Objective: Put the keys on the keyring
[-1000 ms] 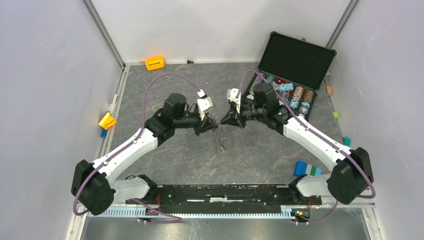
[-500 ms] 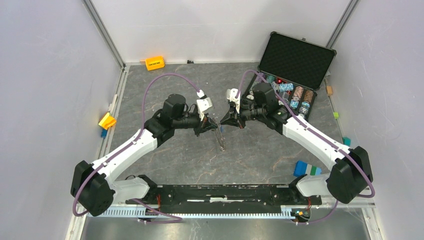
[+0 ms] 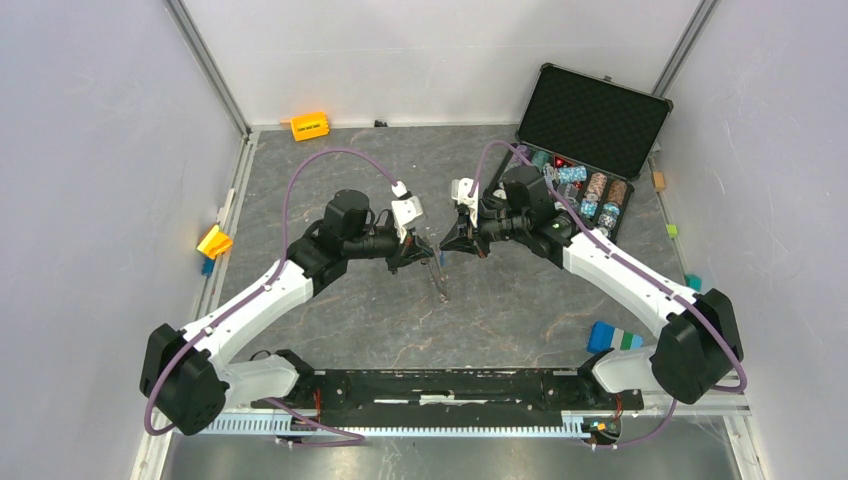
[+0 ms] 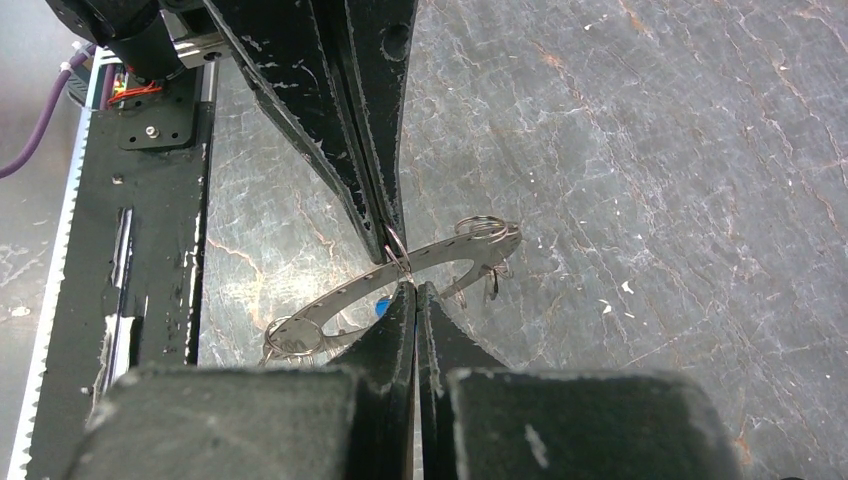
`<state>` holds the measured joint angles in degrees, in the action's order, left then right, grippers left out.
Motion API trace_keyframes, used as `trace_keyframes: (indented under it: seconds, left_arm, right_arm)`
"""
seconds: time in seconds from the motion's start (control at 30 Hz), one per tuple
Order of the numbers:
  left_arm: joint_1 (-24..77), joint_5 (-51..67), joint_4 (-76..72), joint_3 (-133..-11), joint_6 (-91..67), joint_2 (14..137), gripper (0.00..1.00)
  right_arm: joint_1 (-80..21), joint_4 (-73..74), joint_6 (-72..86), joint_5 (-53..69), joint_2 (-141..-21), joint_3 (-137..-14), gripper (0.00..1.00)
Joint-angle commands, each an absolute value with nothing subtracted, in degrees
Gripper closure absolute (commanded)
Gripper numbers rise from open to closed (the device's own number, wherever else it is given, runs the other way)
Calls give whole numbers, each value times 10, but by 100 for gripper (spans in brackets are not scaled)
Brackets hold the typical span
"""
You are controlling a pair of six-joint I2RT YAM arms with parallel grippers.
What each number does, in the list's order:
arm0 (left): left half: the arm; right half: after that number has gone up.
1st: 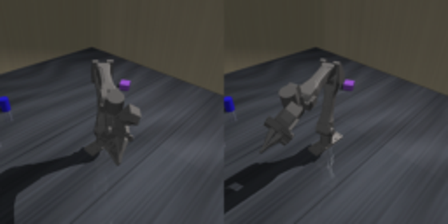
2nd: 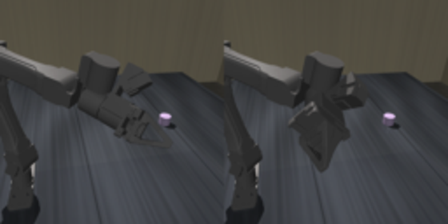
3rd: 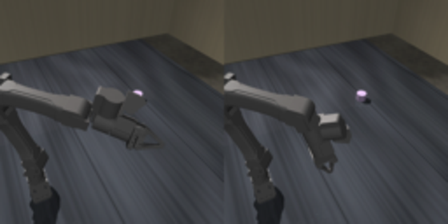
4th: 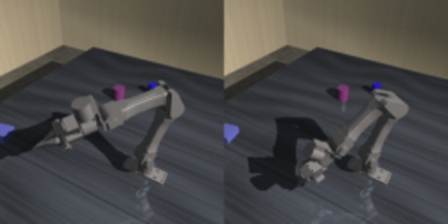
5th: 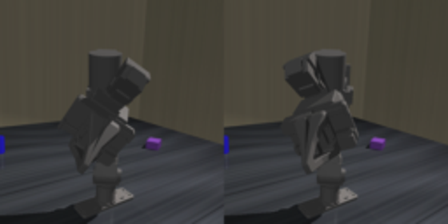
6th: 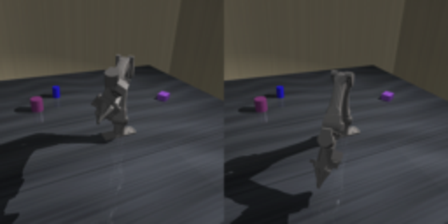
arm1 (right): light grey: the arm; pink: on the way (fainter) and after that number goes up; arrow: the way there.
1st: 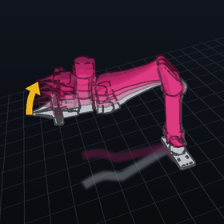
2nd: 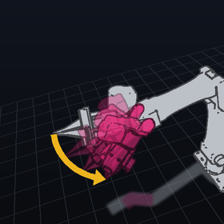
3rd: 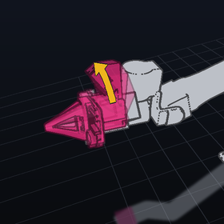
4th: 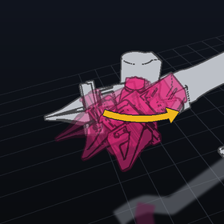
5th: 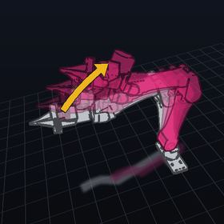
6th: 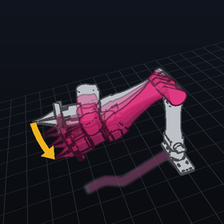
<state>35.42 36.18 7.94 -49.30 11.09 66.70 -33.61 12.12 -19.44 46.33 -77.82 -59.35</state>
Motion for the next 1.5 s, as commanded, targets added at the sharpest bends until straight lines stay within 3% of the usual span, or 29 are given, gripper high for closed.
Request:
trace_keyframes:
  seconds: [0.0, 0.7, 1.23, 1.47]
  left_arm:
    - [359, 419, 33, -496, 127, 637, 98]
    - [359, 410, 29, -485, 162, 635, 98]
    - [359, 474, 52, -466, 244, 623, 98]
    - [359, 509, 102, -470, 327, 618, 98]
  right_arm:
    - [-327, 117, -214, 424, -787, -609, 100]
    - [-348, 135, -234, 433, -800, -615, 97]
    - [-347, 182, -309, 498, -759, -624, 61]
    - [-347, 243, -382, 551, -735, -636, 57]
